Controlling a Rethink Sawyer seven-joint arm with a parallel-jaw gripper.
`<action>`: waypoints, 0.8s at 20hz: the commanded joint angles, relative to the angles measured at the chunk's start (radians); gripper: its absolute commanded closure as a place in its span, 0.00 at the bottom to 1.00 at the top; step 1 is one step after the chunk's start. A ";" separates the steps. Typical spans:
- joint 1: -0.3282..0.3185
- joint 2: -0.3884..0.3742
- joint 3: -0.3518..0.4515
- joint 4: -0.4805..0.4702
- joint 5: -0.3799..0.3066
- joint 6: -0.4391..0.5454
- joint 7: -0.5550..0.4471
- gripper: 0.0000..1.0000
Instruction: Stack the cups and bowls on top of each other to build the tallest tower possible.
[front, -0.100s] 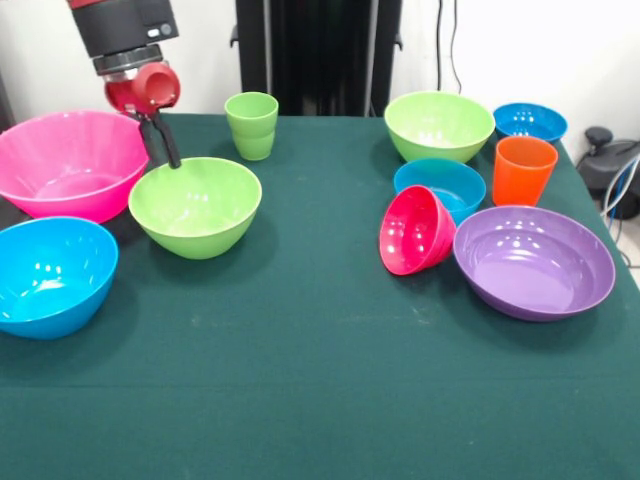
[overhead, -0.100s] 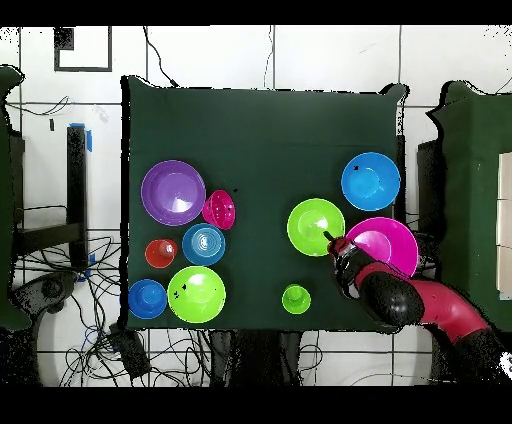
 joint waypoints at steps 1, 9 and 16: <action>0.047 0.080 -0.017 -0.051 -0.120 -0.057 -0.133 0.00; 0.021 0.016 -0.031 -0.031 -0.140 -0.020 -0.130 0.00; -0.051 -0.192 0.042 0.094 -0.032 0.094 -0.167 0.00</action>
